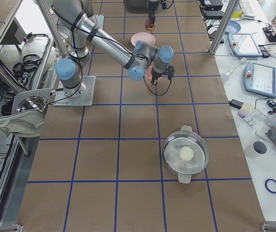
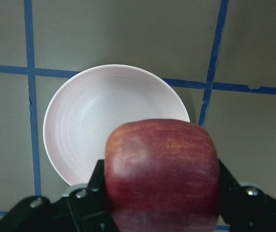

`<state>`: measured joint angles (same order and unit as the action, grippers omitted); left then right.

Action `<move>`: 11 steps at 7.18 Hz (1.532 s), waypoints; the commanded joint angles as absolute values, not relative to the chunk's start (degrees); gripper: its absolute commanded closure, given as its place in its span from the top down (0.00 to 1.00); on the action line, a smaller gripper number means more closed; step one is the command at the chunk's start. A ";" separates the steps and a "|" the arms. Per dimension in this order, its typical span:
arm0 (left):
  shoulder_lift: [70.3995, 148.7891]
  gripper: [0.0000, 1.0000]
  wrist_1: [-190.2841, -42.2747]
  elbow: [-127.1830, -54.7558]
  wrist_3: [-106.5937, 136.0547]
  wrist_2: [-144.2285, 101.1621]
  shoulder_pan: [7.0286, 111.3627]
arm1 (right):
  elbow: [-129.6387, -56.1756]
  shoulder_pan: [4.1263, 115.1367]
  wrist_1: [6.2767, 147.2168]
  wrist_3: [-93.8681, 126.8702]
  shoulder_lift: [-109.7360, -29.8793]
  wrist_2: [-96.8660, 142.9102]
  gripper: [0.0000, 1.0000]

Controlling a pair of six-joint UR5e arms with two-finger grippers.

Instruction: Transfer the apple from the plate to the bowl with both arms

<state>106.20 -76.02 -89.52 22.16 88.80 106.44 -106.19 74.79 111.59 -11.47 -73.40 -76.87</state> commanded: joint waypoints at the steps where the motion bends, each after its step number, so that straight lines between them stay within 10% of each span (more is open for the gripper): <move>1: 106.52 0.00 -76.47 -88.94 22.15 88.59 106.44 | -105.91 85.55 111.70 -4.97 -73.13 -71.47 0.00; 7: 108.28 0.00 -75.51 -92.00 38.47 70.98 108.36 | -116.89 88.86 124.46 -4.14 -73.48 -72.69 0.05; 8: 108.80 0.00 -73.24 -93.67 39.71 67.80 109.76 | -116.81 88.77 124.80 -3.96 -73.56 -72.77 0.88; 11: 111.44 0.00 -65.83 -95.27 42.89 61.71 111.71 | -112.79 87.81 120.79 -3.87 -75.14 -79.53 1.00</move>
<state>110.54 -67.48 -94.92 42.21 63.50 111.24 -115.24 88.20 123.16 -3.89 -74.42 -77.16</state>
